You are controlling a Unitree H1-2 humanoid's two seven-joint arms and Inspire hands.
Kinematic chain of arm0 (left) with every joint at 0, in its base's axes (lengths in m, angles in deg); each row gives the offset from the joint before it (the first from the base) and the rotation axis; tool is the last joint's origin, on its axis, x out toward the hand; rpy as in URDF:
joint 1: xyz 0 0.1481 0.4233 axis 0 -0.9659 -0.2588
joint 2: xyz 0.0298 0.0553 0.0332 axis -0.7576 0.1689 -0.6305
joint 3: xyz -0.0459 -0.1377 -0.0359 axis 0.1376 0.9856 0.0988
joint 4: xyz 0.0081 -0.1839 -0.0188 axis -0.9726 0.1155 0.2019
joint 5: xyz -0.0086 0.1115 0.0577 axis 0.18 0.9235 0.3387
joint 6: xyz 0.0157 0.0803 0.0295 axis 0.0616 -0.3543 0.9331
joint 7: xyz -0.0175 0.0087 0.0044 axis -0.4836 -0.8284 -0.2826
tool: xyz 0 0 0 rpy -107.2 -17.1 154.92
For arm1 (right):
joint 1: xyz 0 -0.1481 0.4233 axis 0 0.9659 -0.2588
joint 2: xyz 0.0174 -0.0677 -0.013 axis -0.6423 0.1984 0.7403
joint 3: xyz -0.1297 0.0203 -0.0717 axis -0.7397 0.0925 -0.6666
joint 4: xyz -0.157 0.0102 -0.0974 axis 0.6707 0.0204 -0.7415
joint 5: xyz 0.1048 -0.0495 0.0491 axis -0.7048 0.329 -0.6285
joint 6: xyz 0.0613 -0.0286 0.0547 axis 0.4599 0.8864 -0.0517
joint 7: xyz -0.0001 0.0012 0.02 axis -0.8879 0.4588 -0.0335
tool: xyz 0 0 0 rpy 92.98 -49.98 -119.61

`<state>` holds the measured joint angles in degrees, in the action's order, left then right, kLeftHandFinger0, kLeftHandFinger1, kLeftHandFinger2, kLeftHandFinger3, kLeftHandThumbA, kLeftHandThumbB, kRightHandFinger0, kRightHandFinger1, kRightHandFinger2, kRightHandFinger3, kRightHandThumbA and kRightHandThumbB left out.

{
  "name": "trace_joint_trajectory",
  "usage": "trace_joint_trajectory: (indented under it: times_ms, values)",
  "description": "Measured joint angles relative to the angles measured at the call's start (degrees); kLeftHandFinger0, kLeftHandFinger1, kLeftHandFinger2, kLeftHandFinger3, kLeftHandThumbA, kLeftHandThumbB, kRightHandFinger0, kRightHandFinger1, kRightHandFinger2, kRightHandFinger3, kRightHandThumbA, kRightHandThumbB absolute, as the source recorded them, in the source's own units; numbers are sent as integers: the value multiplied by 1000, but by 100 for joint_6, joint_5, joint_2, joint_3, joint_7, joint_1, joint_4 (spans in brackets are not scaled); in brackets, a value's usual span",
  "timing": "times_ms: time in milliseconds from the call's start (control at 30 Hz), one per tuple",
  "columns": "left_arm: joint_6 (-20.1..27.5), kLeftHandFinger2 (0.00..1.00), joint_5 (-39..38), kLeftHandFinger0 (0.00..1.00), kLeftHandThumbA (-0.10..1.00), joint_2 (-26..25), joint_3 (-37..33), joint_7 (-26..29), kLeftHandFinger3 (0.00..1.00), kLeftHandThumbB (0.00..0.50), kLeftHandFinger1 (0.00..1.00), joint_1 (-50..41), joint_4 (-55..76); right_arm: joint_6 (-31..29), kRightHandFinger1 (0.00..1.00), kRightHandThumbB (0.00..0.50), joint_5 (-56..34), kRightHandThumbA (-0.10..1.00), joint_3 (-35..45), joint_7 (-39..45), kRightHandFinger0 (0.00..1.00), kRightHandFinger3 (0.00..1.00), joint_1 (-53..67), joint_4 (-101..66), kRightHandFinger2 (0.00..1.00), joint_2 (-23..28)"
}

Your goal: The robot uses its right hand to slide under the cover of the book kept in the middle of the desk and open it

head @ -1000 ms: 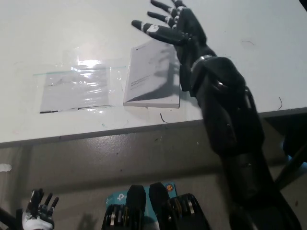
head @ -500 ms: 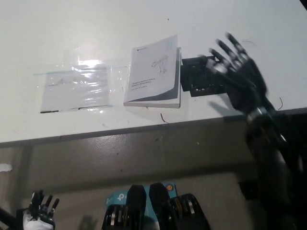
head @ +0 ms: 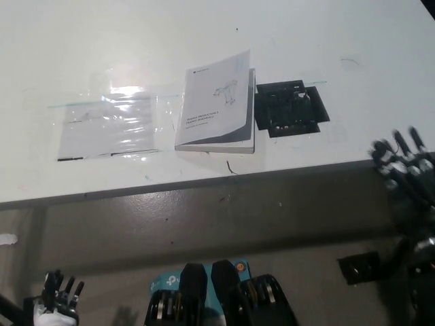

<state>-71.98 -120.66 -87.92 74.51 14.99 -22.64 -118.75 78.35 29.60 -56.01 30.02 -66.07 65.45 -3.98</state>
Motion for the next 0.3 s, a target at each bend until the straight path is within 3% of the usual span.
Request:
trace_joint_trajectory:
  times_ms: [67, 200, 300]
  values:
    - [10, 834, -6, 745, 873, 4, -1, 1, 867, 122, 790, 0, -14, -77, 1000, 178, -2, 1000, 95, 6, 982, 1000, 94, 35, 1000, 0]
    - [21, 798, -26, 733, 857, -2, 4, 6, 830, 146, 764, 6, -65, -308, 1000, 125, -2, 1000, 321, 4, 951, 1000, 262, 358, 1000, -62]
    - [22, 787, -31, 738, 865, -1, 5, 6, 827, 152, 759, 5, -66, -396, 1000, 155, -3, 1000, 467, -20, 927, 1000, 316, 589, 1000, -166]
